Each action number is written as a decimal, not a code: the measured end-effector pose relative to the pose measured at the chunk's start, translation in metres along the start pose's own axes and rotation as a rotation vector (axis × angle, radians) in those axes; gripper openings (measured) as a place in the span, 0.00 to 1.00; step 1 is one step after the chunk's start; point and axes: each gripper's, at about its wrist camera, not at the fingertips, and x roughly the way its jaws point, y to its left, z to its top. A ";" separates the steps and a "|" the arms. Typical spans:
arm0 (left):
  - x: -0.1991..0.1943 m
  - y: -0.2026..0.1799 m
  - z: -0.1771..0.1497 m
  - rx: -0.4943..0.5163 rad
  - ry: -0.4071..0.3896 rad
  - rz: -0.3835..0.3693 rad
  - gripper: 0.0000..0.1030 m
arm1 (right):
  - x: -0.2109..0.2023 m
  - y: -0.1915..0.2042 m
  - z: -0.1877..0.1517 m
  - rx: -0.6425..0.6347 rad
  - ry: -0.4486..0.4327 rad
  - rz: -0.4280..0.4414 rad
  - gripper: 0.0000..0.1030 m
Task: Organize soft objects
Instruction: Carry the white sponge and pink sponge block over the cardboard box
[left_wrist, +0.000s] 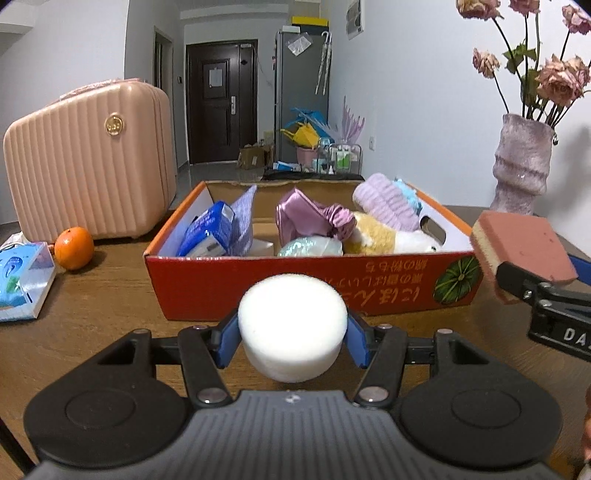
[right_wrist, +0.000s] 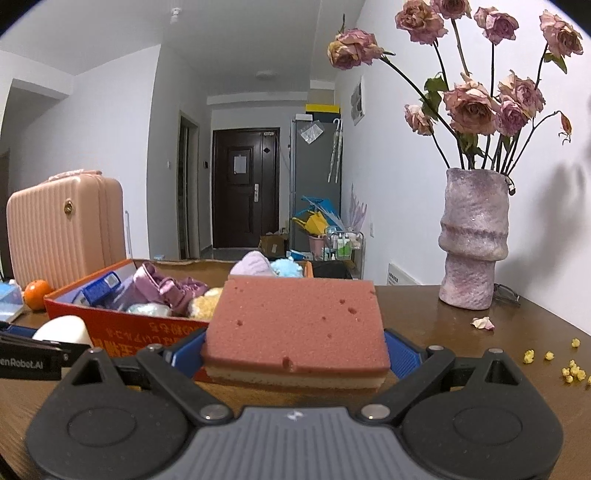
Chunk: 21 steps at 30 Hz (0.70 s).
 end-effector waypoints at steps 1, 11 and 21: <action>-0.001 0.000 0.001 -0.002 -0.008 0.002 0.57 | 0.000 0.002 0.000 0.003 -0.005 0.001 0.95; -0.006 0.007 0.021 -0.058 -0.078 0.017 0.57 | 0.008 0.026 0.008 0.028 -0.050 0.016 0.95; 0.005 0.017 0.047 -0.125 -0.133 0.040 0.57 | 0.034 0.042 0.020 0.069 -0.081 0.011 0.95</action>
